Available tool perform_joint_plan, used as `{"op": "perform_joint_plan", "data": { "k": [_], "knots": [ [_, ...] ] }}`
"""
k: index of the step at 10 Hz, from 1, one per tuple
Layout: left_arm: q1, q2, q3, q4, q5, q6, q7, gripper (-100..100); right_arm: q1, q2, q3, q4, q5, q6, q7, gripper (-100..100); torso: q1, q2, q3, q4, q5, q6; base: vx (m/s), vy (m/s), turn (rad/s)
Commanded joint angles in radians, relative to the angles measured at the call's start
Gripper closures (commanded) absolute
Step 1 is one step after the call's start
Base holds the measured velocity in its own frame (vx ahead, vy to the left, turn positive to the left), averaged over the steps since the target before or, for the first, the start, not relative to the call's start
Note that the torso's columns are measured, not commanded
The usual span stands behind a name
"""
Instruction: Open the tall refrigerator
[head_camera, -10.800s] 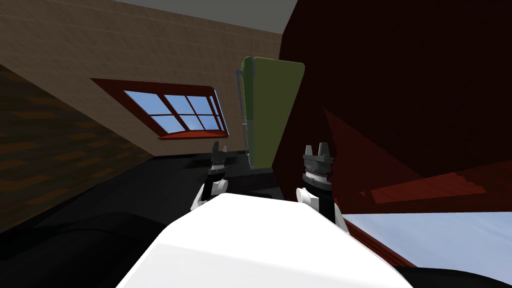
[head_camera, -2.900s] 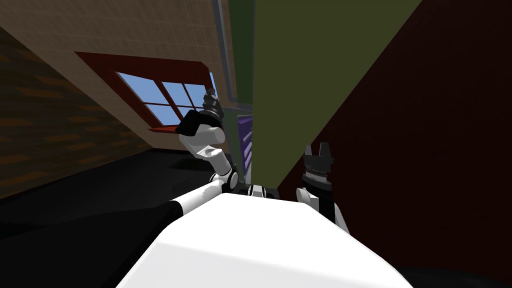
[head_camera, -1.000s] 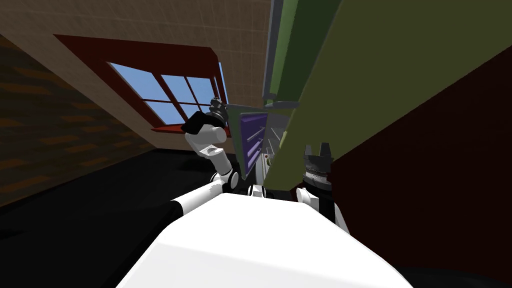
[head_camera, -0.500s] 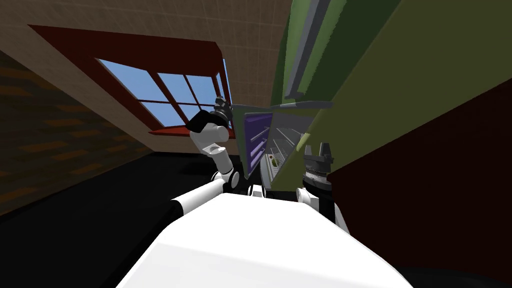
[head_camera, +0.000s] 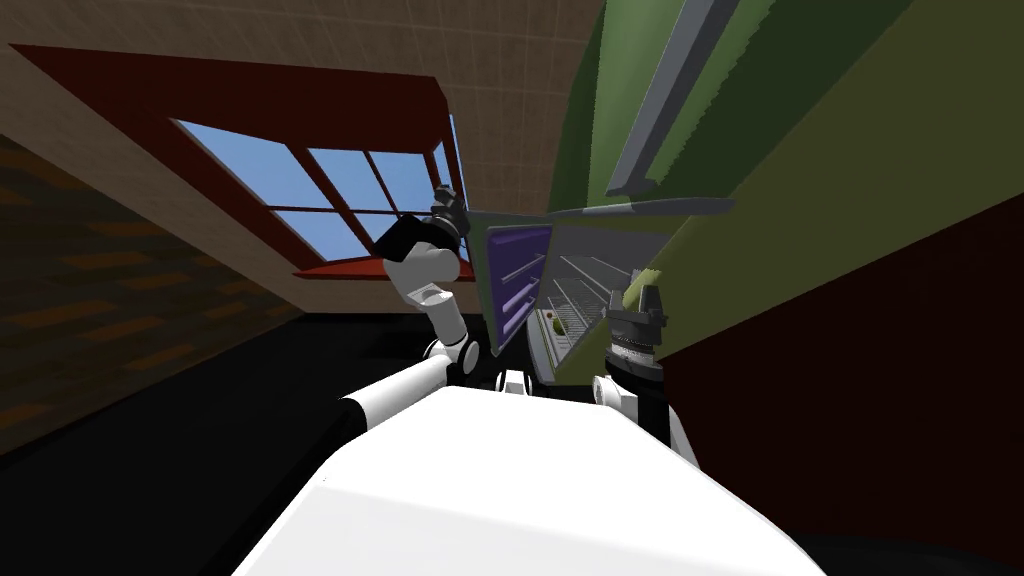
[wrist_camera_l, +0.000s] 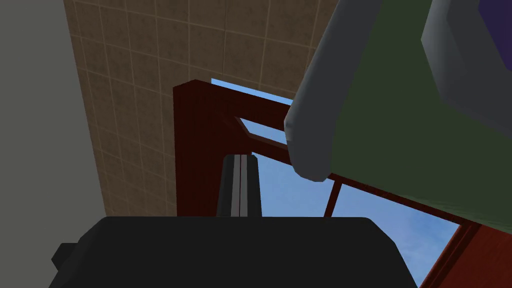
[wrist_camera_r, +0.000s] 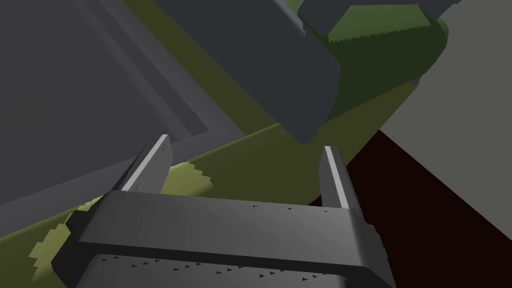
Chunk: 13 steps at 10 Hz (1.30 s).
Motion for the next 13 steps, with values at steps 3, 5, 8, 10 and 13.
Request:
{"op": "perform_joint_plan", "data": {
  "k": [3, 5, 8, 10, 13],
  "knots": [
    [-0.011, 0.105, 0.002, -0.002, -0.012, 0.014, -0.004, -100, 0.000, 0.000, 0.000, 0.000, 0.000, 0.000, 0.000, 0, 0.002, -0.004, -0.003, -0.002, 0.000, 0.001, -0.016, -0.078, 0.002],
    [-0.023, 0.140, 0.003, -0.005, -0.025, 0.029, -0.009, -100, 0.000, 0.000, 0.000, 0.000, 0.000, 0.000, 0.000, 0, 0.005, -0.004, -0.002, -0.001, 0.001, 0.000, -0.012, -0.163, 0.004],
    [-0.044, 0.151, 0.006, -0.008, -0.047, 0.054, -0.017, -100, 0.000, 0.001, 0.001, 0.000, 0.000, 0.000, 0.000, 0, 0.006, -0.001, 0.000, 0.000, 0.001, 0.000, -0.034, -0.223, 0.008],
    [-0.059, 0.136, 0.008, -0.011, -0.063, 0.073, -0.023, -100, 0.000, 0.000, 0.000, 0.000, 0.000, 0.000, 0.000, 0, 0.008, -0.002, -0.001, 0.000, 0.002, 0.000, -0.031, -0.219, 0.007],
    [-0.080, 0.125, 0.010, -0.014, -0.086, 0.099, -0.031, -100, 0.000, 0.001, 0.000, 0.000, 0.000, 0.000, 0.000, 0, 0.007, -0.003, -0.002, -0.001, 0.002, 0.000, -0.020, -0.225, 0.007]
  ]
}}
